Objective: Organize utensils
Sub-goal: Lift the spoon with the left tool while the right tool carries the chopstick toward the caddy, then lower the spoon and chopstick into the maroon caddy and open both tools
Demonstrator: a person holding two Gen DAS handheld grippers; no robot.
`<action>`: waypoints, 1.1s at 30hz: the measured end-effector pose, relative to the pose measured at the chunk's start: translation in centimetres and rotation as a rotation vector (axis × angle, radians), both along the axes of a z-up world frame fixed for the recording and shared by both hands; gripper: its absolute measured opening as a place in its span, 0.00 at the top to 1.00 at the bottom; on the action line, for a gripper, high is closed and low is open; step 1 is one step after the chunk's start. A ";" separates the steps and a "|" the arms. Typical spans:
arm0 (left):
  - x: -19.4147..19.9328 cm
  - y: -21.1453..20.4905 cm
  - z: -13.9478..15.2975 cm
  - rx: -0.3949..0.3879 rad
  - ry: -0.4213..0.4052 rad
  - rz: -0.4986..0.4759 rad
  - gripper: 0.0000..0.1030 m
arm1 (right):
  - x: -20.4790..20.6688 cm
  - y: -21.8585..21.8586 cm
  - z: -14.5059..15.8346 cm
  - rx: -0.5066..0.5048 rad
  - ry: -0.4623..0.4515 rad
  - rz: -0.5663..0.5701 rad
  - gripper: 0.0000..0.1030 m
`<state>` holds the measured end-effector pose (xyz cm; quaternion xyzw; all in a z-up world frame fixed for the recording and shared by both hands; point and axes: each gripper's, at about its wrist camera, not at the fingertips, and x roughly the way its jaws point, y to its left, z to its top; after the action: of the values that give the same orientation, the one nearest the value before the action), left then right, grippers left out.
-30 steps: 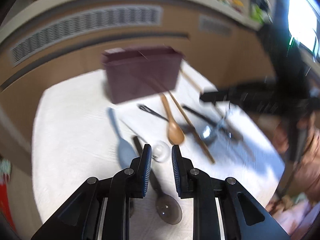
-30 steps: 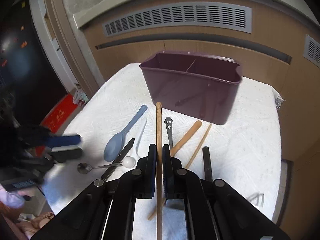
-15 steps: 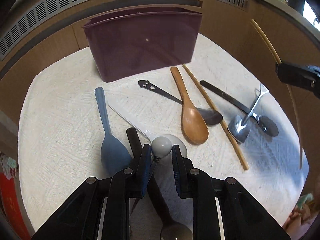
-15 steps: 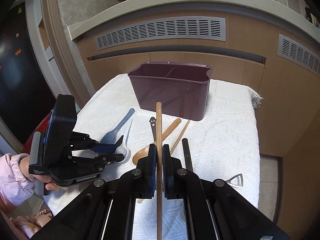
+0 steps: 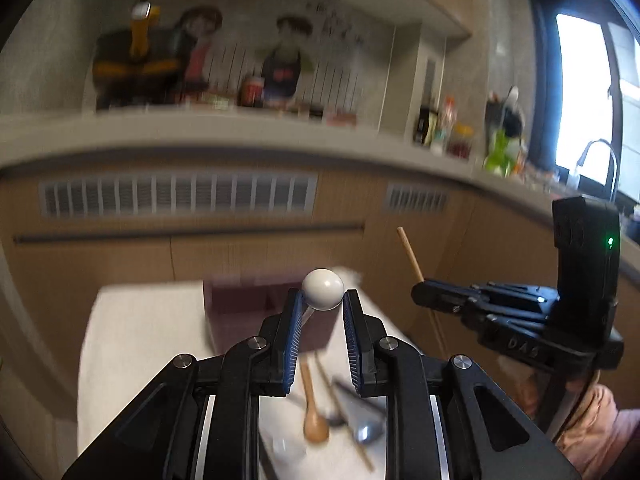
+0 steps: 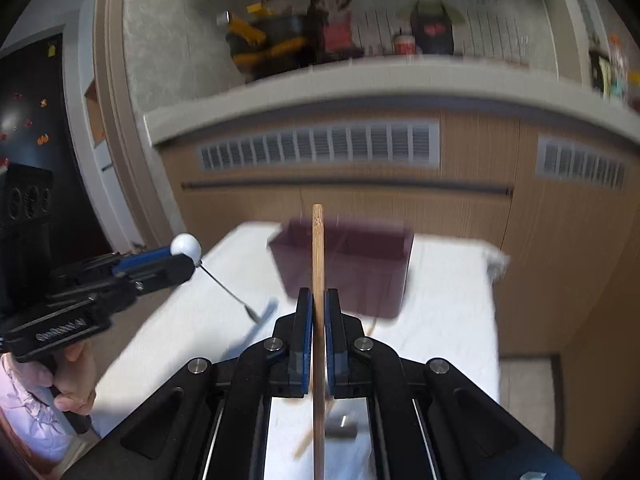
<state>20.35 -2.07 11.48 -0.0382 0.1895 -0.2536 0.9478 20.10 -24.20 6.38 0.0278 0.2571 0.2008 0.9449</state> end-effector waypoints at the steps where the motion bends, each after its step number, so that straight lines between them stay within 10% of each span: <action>1: 0.8 0.0 1.2 -0.018 -0.029 0.005 0.79 | 0.6 0.0 1.4 0.005 -0.038 -0.012 0.96; 8: 8.9 0.3 4.7 -0.074 -0.071 0.038 0.79 | 6.8 0.7 8.5 0.057 -0.290 -0.084 0.96; 19: 16.1 1.8 2.3 -0.138 -0.007 0.041 0.79 | 16.8 2.3 6.1 0.015 -0.216 -0.102 0.96; 33: 17.7 1.6 -0.1 -0.158 0.048 0.027 0.79 | 15.9 2.2 4.9 -0.045 -0.182 -0.080 0.96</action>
<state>38.01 -0.46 11.41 -0.1214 0.1912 -0.2537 0.9404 35.98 -21.96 11.31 -0.0016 0.1731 0.1591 0.9720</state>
